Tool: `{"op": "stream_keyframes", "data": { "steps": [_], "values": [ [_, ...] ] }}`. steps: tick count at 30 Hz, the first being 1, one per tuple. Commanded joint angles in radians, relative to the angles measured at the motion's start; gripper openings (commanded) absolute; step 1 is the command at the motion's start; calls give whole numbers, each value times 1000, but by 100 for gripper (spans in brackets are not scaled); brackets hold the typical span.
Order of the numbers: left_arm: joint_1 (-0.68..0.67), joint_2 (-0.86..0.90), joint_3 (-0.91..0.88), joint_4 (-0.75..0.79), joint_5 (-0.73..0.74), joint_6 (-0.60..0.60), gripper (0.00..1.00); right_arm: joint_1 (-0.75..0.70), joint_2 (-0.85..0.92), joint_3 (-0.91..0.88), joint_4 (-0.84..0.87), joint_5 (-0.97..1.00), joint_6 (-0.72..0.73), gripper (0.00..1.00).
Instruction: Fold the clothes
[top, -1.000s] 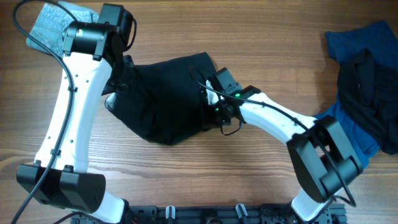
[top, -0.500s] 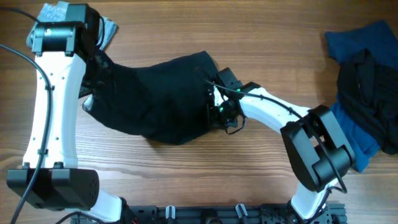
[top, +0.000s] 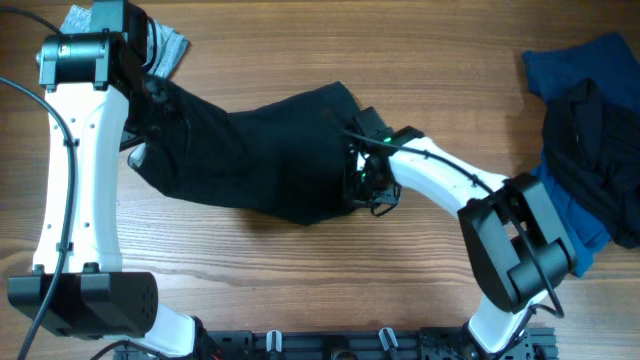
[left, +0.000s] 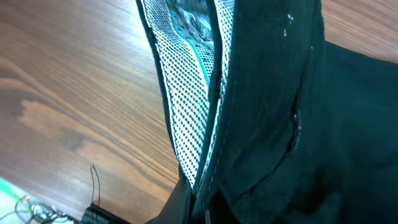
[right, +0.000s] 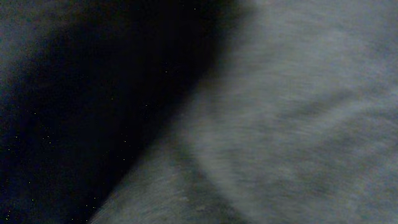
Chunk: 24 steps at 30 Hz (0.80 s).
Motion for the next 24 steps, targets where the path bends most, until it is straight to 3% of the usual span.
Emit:
{"op": "stream_keyframes", "data": {
  "steps": [1, 9, 11, 13, 20, 24],
  "values": [
    [9, -18, 30, 12, 22, 40, 4, 93, 28, -52, -40, 42, 42, 16],
    [26, -18, 30, 15, -5, 42, 5, 100, -32, -52, -143, 169, 71, 39],
    [36, -18, 30, 18, -5, 42, 6, 95, -99, -52, -171, 205, 65, 58],
    [40, -18, 30, 19, -5, 42, 5, 95, -185, -52, -177, 204, 55, 67],
    [40, -18, 30, 18, -5, 42, 6, 97, -460, -52, -177, 155, 18, 71],
    [40, -18, 30, 23, 3, 42, 5, 97, -514, -52, -143, 154, 8, 75]
  ]
}}
